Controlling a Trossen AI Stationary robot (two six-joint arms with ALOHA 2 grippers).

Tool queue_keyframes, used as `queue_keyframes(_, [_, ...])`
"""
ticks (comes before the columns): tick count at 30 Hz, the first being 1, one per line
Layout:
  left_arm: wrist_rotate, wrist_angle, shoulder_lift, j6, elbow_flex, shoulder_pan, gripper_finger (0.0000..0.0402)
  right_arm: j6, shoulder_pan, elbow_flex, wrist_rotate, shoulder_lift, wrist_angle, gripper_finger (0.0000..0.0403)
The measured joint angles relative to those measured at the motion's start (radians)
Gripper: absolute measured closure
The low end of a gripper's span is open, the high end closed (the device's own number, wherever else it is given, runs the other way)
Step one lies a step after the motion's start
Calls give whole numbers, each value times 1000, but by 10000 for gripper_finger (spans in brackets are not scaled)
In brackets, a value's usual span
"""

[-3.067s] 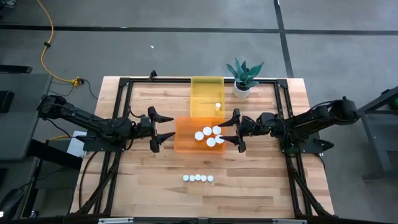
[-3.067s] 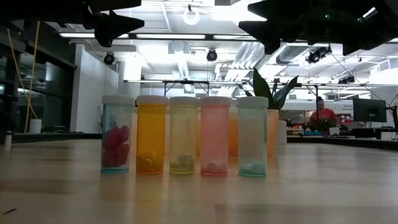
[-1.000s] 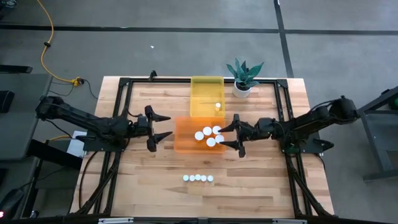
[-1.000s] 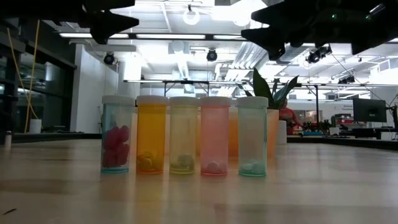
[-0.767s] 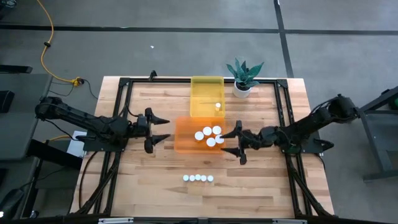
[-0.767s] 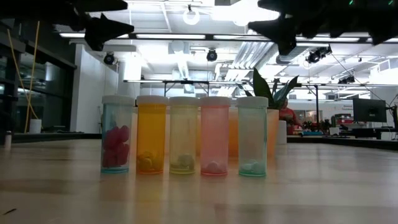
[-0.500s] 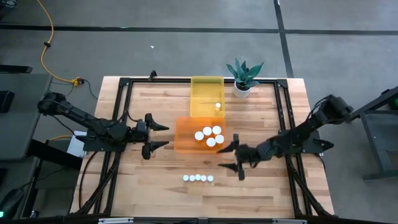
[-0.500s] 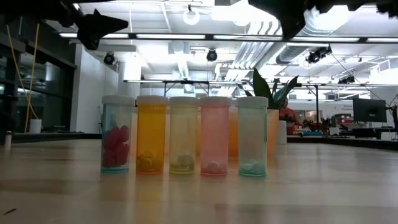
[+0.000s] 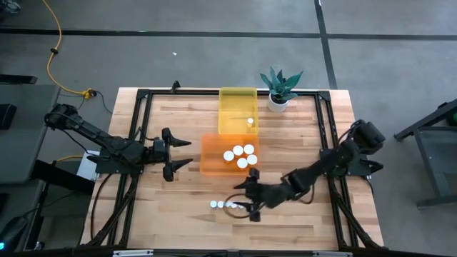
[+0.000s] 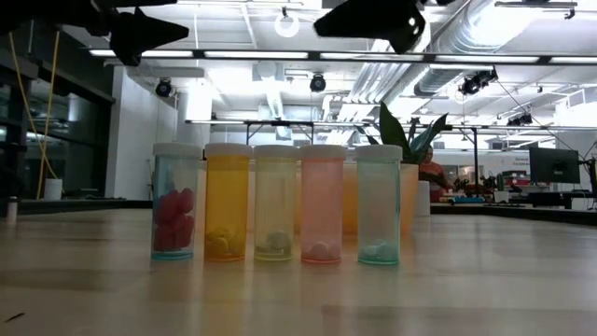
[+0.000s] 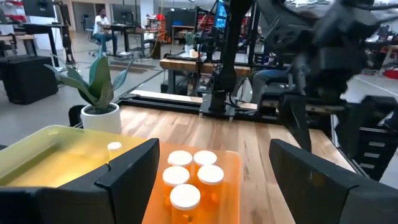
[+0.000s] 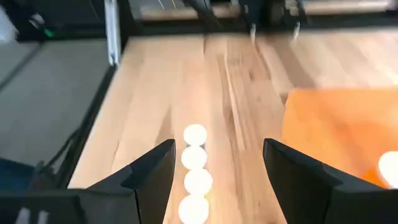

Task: Pick and place medicine bottles into bin by pill shape (circle, oval)
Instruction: Put the small blue pill bottle into the yellow bin

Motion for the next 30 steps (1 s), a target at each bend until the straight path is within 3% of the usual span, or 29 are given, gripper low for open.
queue_keyframes(3, [0, 8, 0, 1, 0, 0, 110, 81, 12, 102, 6, 57, -178, 166])
queue_keyframes(7, [0, 16, 0, -2, 0, 0, 110, 137, 51, 169, 19, 125, -285, 166])
queue_keyframes(16, [3, 15, 0, -15, 0, 0, 110, 309, 111, 170, 123, 187, -381, 166])
queue_keyframes(30, [3, 14, 0, -10, 0, 0, 110, 325, 92, 170, 95, 246, -386, 166])
